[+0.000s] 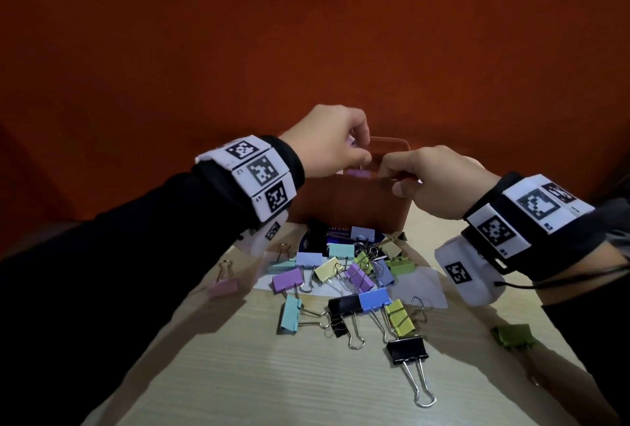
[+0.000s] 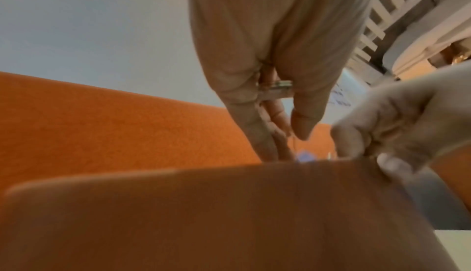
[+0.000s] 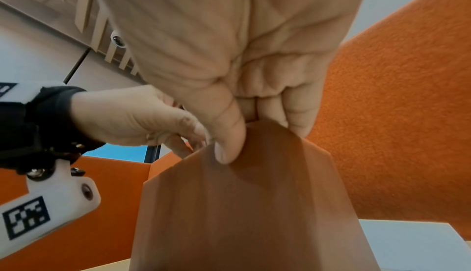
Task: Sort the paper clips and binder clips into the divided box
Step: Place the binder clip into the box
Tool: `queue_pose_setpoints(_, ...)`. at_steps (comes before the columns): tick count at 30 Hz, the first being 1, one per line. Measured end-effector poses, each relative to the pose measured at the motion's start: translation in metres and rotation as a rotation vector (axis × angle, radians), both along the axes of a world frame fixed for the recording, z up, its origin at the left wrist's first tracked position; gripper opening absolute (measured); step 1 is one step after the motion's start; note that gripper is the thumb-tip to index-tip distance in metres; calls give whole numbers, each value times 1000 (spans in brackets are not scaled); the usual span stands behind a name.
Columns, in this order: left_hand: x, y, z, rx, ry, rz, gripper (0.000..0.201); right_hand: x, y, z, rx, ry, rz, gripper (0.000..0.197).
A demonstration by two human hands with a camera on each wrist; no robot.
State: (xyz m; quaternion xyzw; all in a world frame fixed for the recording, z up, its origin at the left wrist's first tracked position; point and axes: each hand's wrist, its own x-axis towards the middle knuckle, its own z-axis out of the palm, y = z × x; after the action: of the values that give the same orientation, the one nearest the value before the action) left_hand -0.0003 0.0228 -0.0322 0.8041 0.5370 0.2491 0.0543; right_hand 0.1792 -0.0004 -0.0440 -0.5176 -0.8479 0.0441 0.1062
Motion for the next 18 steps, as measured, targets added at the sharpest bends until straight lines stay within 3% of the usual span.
queue_pose_setpoints(3,0,7,-6,-24,-14,11,31,1,-1,0,1,10,10,19)
queue_pose_setpoints(9,6,12,-7,-28,96,55,39,0,0,0,12,9,-3,21)
queue_pose_setpoints(12,6,12,-7,-77,17,93,38,0,2,-2,21,7,-2,23)
queue_pose_setpoints(18,2,4,0,-303,-198,-1,49,-1,1,-1,16,-12,-1,18)
